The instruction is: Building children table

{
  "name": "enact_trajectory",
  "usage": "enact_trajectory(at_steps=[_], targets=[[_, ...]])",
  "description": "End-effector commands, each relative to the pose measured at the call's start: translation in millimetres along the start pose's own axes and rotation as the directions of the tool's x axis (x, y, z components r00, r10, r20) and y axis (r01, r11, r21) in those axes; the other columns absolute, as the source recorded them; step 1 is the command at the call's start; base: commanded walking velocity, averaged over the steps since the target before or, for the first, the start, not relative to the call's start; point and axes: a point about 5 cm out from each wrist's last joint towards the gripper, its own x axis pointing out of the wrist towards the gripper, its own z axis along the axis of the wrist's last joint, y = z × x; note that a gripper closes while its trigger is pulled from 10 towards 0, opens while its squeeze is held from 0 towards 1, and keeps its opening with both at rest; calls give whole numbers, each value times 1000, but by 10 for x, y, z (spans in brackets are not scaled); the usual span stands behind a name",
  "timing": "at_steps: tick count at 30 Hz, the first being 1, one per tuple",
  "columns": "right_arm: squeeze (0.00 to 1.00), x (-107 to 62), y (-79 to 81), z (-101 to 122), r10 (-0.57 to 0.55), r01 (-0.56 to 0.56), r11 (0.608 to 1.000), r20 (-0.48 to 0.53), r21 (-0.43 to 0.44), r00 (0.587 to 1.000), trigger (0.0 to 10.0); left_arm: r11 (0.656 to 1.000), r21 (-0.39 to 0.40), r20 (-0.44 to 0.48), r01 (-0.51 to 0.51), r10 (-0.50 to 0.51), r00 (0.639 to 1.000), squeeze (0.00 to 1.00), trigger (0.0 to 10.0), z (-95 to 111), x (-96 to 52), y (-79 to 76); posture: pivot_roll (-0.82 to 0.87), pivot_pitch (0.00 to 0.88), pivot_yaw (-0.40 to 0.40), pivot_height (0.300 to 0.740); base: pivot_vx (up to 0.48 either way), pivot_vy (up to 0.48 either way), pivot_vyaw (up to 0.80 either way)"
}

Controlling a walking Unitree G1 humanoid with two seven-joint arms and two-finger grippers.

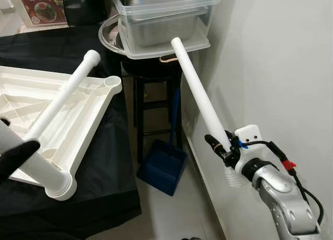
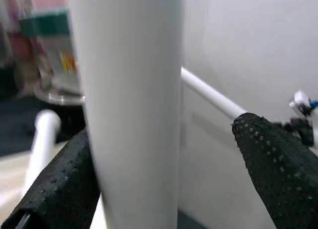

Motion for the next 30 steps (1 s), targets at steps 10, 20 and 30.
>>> enact_trajectory(at_steps=[10, 20, 30], targets=[[0, 41, 24, 172, 38, -37, 999, 67, -16, 997, 10000, 987, 20, -89, -158, 159, 983, 1000, 10000, -247, 21, 151, -34, 142, -41, 740, 0, 0, 0], [0, 75, 56, 153, 73, -72, 997, 53, -27, 996, 10000, 985, -14, -159, -173, 169, 973, 1000, 10000, -367, -168, 128, -25, 142, -50, 740, 0, 0, 0], [0, 85, 77, 174, 87, -85, 996, 57, -39, 995, 10000, 955, 57, -229, -292, 297, 927, 843, 10000, -539, -237, 275, -27, 145, -47, 740, 0, 0, 0]])
